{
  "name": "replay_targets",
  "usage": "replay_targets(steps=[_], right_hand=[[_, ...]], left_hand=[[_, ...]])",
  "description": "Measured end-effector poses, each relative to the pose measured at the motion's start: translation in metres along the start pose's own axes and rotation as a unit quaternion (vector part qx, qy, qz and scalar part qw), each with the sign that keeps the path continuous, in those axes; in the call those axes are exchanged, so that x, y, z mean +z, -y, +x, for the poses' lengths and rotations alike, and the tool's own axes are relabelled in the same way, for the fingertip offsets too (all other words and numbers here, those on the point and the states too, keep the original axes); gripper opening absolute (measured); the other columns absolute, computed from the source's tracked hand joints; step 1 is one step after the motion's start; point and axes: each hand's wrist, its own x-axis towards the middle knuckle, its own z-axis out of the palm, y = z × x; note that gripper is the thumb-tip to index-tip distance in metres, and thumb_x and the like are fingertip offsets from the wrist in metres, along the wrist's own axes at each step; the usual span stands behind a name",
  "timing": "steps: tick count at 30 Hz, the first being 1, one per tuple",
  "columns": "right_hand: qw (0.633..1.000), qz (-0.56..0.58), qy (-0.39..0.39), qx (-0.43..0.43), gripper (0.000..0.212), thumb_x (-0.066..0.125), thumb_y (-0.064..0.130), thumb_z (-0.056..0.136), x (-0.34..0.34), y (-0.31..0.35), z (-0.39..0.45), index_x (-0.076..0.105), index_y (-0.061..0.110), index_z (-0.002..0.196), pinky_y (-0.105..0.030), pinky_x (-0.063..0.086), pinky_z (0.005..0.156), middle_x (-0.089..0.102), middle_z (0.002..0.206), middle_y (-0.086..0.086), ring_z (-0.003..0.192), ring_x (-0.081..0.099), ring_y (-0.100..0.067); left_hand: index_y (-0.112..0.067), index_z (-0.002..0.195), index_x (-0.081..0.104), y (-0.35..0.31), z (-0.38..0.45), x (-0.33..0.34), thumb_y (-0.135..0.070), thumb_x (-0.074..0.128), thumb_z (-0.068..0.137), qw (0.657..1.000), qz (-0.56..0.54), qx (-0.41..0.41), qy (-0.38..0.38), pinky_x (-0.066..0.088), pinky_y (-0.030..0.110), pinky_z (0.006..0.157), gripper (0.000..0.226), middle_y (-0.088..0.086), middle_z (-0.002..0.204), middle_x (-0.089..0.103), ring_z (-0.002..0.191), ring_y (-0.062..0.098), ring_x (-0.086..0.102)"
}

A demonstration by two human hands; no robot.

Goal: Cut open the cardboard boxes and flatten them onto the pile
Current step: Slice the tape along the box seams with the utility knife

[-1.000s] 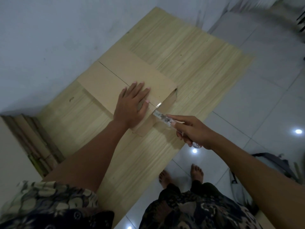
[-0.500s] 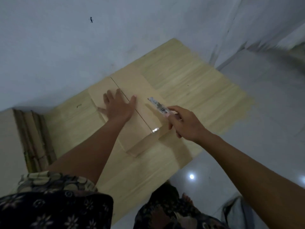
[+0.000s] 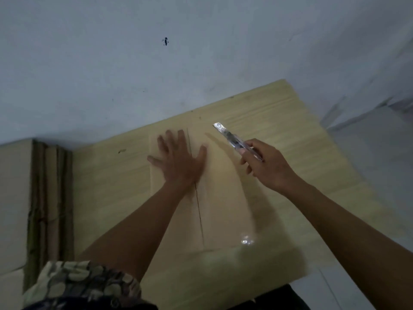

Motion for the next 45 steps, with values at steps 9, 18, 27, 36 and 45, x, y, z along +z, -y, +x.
replay_targets(steps=[9, 18, 27, 36, 45], right_hand=[[0.989, -0.059, 0.136, -0.027, 0.014, 0.060, 0.026, 0.100, -0.066, -0.031, 0.062, 0.070, 0.025, 0.109, -0.025, 0.047, 0.055, 0.070, 0.071, 0.000, 0.051, 0.062, -0.009], [0.964, -0.072, 0.257, -0.008, 0.023, 0.061, 0.024, 0.100, -0.095, -0.071, 0.083, 0.069, 0.028, 0.121, -0.019, 0.042, 0.045, 0.069, 0.065, 0.000, 0.042, 0.055, -0.008], [0.949, -0.052, 0.312, -0.003, 0.024, 0.064, 0.022, 0.098, -0.119, -0.080, 0.103, 0.072, 0.028, 0.120, -0.023, 0.041, 0.046, 0.068, 0.063, -0.001, 0.043, 0.050, -0.009], [0.933, -0.083, 0.345, -0.054, 0.030, 0.062, 0.022, 0.098, -0.113, -0.071, 0.104, 0.070, 0.028, 0.126, -0.026, 0.045, 0.050, 0.067, 0.063, 0.006, 0.046, 0.052, -0.002], [0.914, -0.111, 0.383, -0.076, 0.031, 0.064, 0.023, 0.098, -0.109, -0.066, 0.113, 0.069, 0.025, 0.128, -0.018, 0.045, 0.055, 0.068, 0.067, 0.009, 0.053, 0.056, 0.002]], left_hand=[[-0.033, 0.151, 0.044, -0.007, -0.033, 0.009, -0.080, 0.043, 0.084, 0.957, 0.021, 0.289, -0.020, 0.029, 0.066, 0.110, 0.082, 0.005, 0.163, 0.032, 0.149, 0.028, 0.028], [-0.026, 0.154, 0.023, -0.106, -0.037, 0.010, -0.088, 0.046, 0.078, 0.992, -0.023, -0.120, 0.013, 0.005, 0.073, 0.115, 0.101, 0.011, 0.158, 0.026, 0.148, 0.033, 0.020], [-0.042, 0.160, 0.014, -0.075, -0.031, -0.001, -0.093, 0.055, 0.064, 0.985, -0.028, 0.099, 0.140, 0.011, 0.057, 0.123, 0.116, 0.007, 0.169, 0.012, 0.154, 0.028, 0.012], [-0.027, 0.162, 0.017, -0.060, -0.045, 0.015, -0.089, 0.037, 0.082, 0.980, 0.007, 0.187, 0.061, 0.006, 0.057, 0.124, 0.103, 0.010, 0.170, 0.010, 0.157, 0.025, 0.009], [-0.020, 0.163, 0.017, -0.061, -0.045, 0.017, -0.086, 0.047, 0.081, 0.979, 0.005, 0.198, 0.044, 0.007, 0.054, 0.126, 0.109, 0.007, 0.169, 0.014, 0.156, 0.022, 0.012]])
